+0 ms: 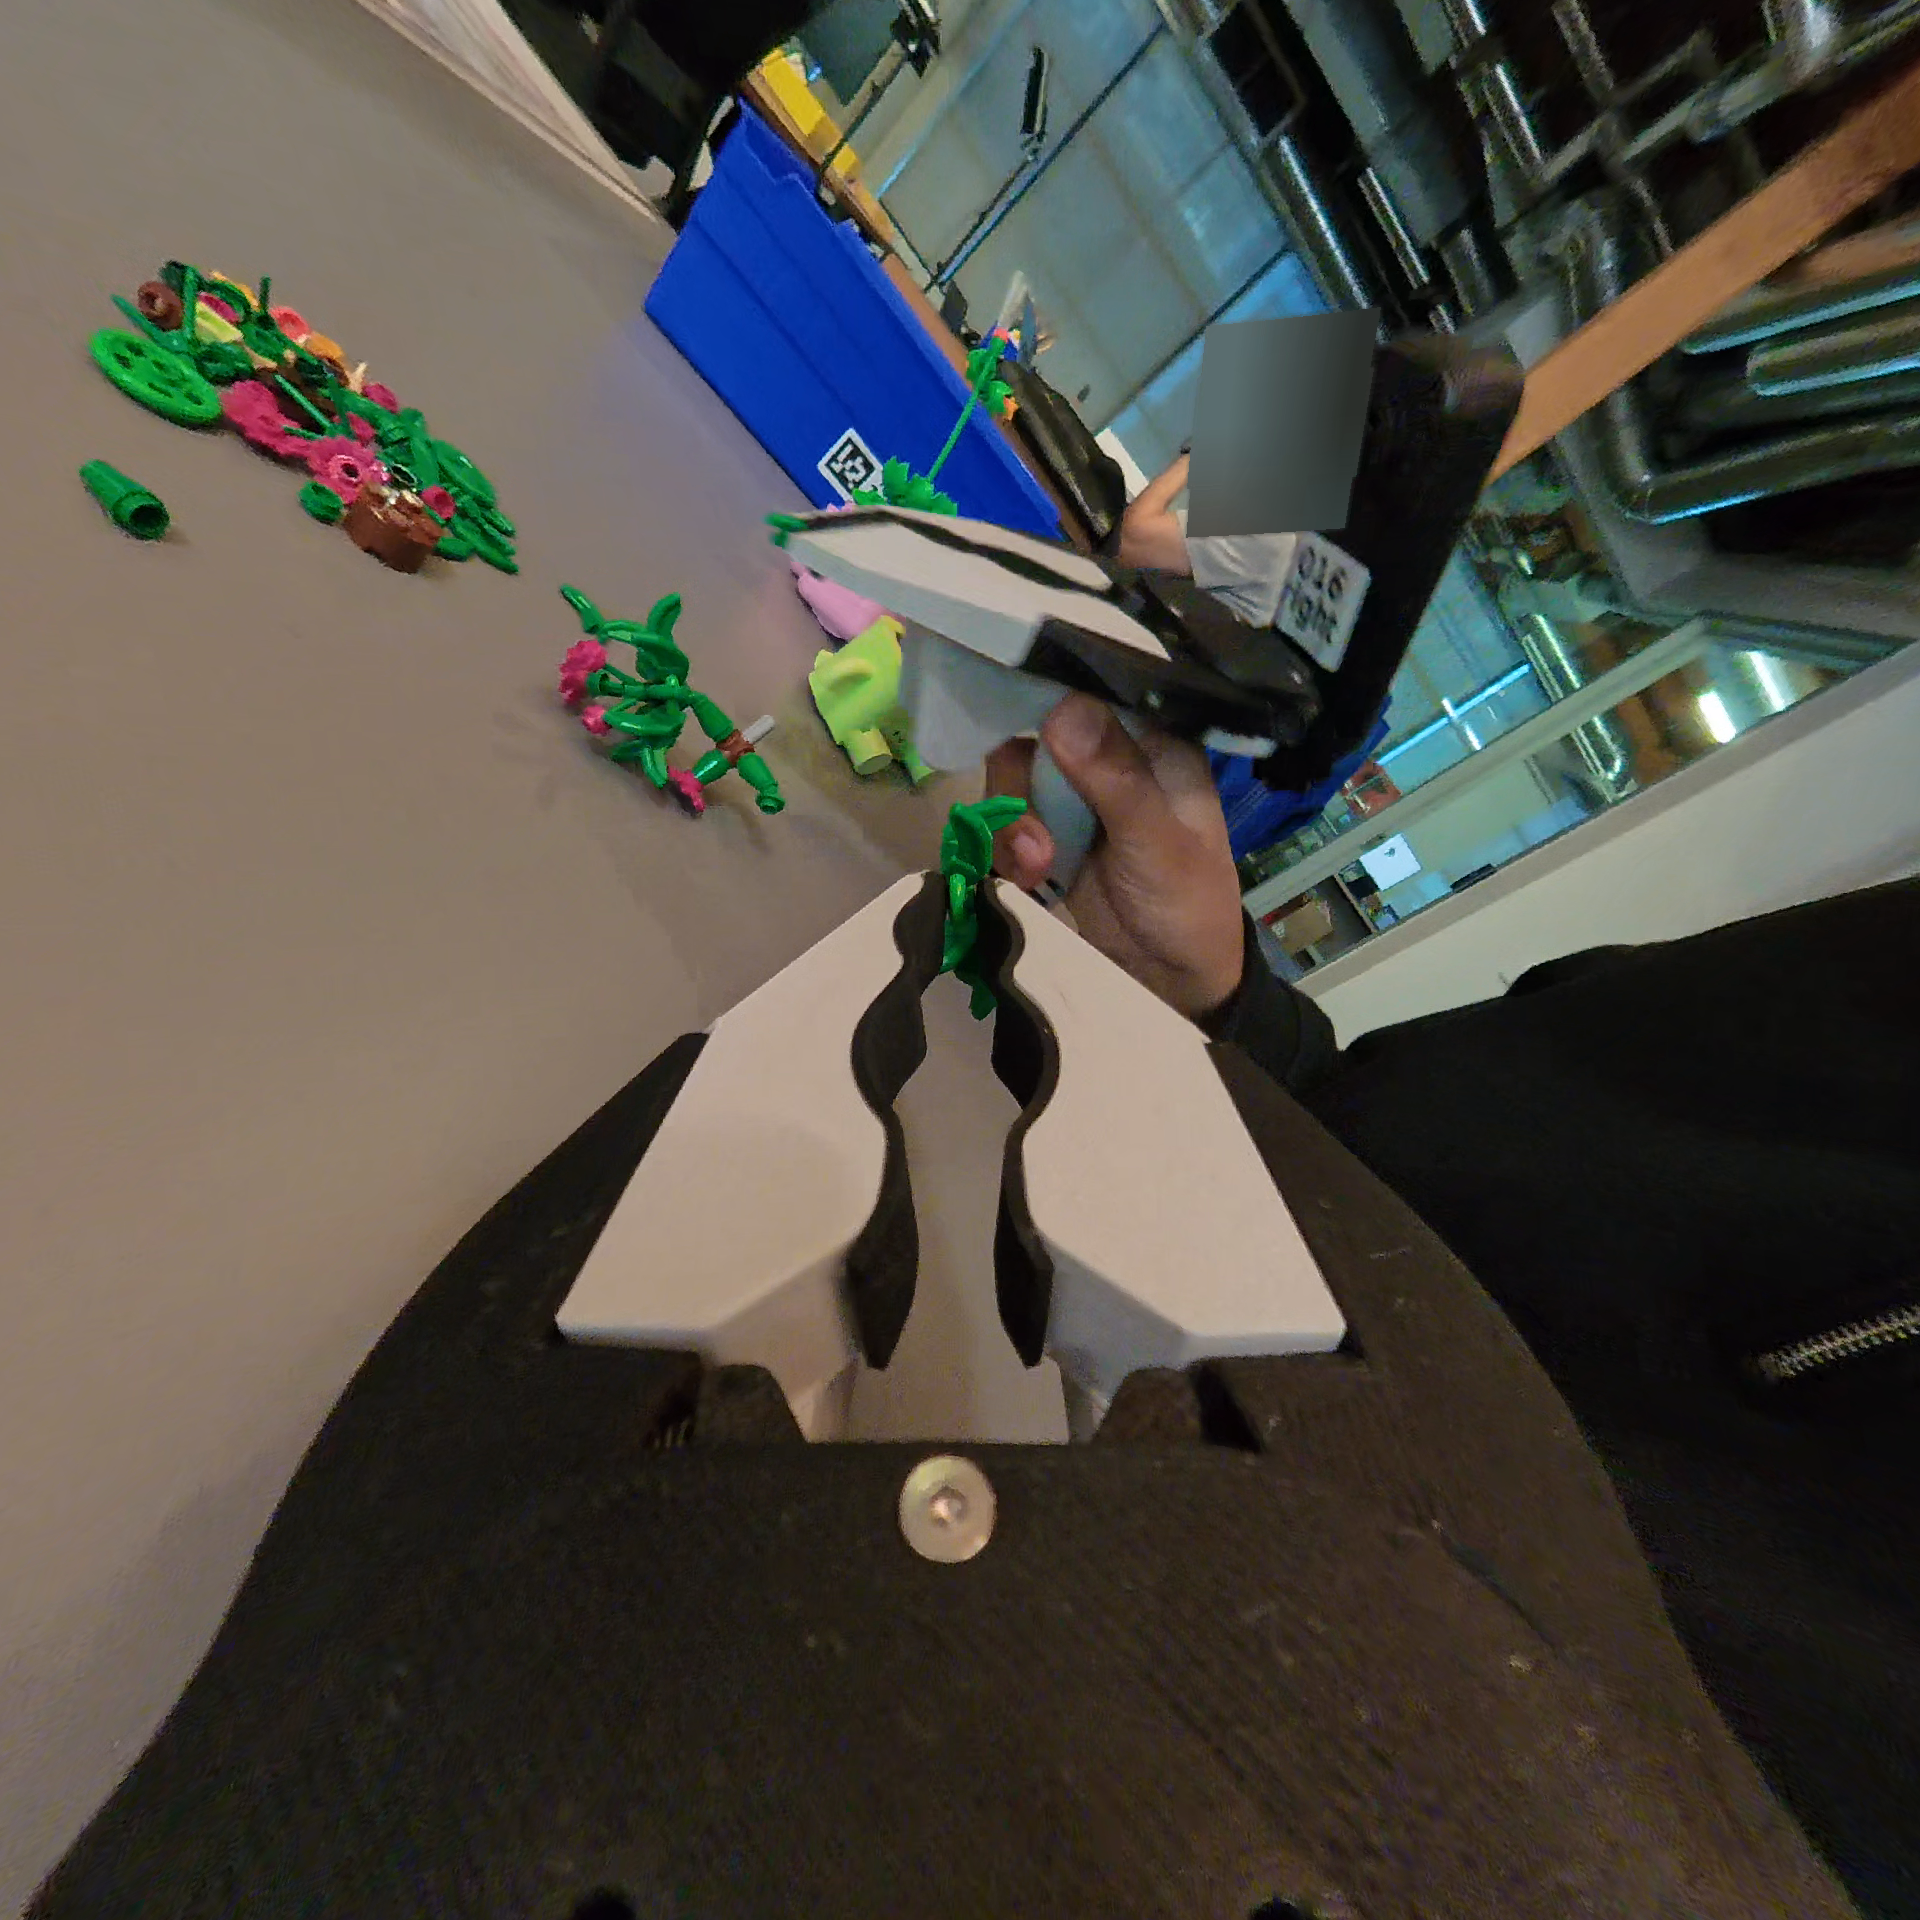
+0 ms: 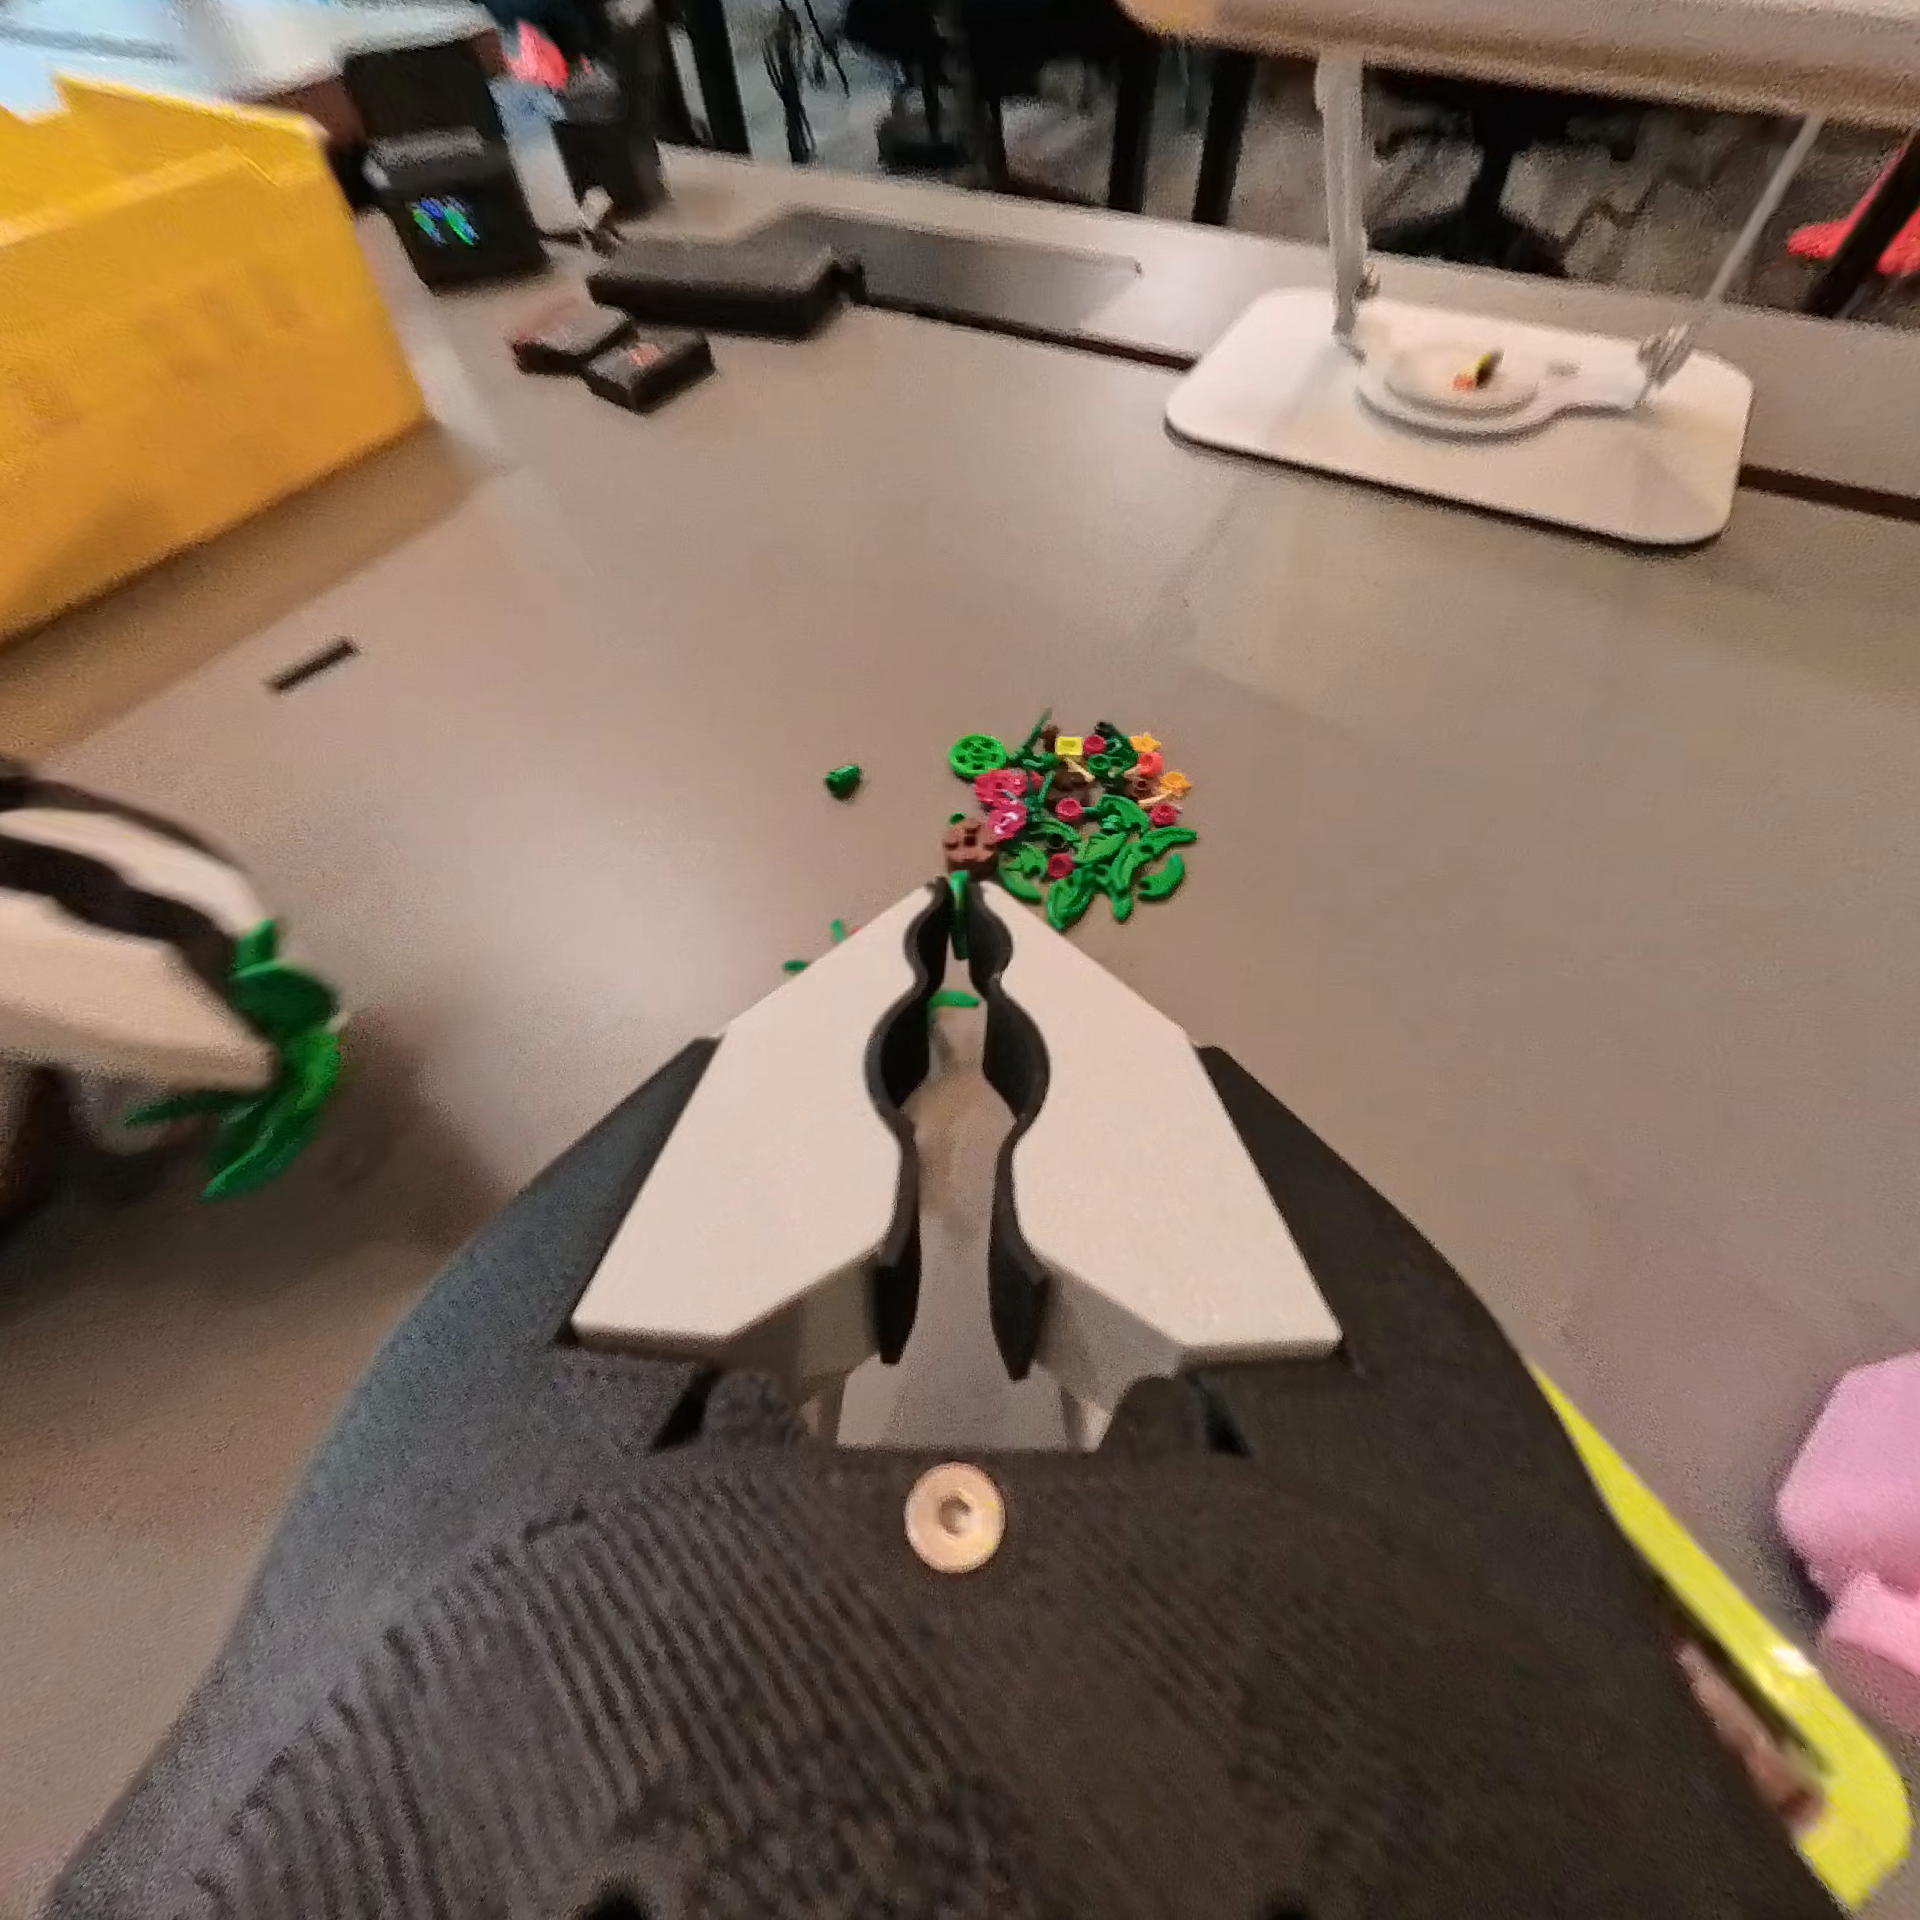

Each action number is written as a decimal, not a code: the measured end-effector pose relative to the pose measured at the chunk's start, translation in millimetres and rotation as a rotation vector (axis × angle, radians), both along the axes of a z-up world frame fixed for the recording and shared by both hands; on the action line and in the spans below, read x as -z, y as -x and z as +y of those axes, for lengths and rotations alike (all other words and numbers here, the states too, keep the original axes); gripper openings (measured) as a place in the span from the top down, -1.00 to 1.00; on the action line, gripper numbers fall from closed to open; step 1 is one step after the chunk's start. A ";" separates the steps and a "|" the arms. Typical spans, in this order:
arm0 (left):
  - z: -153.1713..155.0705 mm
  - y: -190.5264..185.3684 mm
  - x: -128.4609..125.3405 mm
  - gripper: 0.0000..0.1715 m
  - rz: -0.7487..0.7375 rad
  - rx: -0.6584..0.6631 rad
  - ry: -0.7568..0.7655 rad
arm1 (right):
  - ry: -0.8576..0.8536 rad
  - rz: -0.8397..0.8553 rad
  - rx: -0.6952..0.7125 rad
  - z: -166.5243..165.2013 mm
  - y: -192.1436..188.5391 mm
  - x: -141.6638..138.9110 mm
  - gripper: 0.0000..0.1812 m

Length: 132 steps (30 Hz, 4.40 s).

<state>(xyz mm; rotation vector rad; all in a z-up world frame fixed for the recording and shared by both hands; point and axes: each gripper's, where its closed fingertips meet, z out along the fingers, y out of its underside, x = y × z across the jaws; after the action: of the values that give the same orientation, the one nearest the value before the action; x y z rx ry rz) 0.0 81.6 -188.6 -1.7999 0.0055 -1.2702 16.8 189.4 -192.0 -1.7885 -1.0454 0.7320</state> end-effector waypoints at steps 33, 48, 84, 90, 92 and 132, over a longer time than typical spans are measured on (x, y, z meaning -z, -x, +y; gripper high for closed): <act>5.9 9.4 -7.8 0.99 0.130 -0.178 -0.116 | 0.281 0.344 -0.593 -108.4 12.2 -25.5 0.69; -1.5 7.3 -14.6 1.00 1.476 -0.401 -0.651 | 0.305 0.385 -0.559 -109.5 15.6 -29.8 0.85; -0.7 22.0 -33.1 1.00 0.557 -0.359 -0.414 | 0.099 -0.016 0.036 21.6 7.0 -11.4 1.00; -0.7 21.9 -29.7 1.00 0.435 -0.334 -0.361 | 0.105 -0.229 0.093 55.1 33.9 33.3 0.99; -0.2 23.7 -26.4 1.00 0.401 -0.330 -0.337 | 0.127 -0.224 0.096 58.8 37.0 37.2 1.00; 7.4 9.4 -16.9 0.93 0.680 -0.399 -0.355 | 0.526 0.448 -0.544 -105.5 37.0 -38.5 1.00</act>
<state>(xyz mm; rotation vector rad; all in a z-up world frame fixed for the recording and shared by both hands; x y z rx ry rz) -9.4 89.0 -171.7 -1.7231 0.2255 -0.3173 -20.2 83.9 -153.4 -1.6300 -1.0943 1.7874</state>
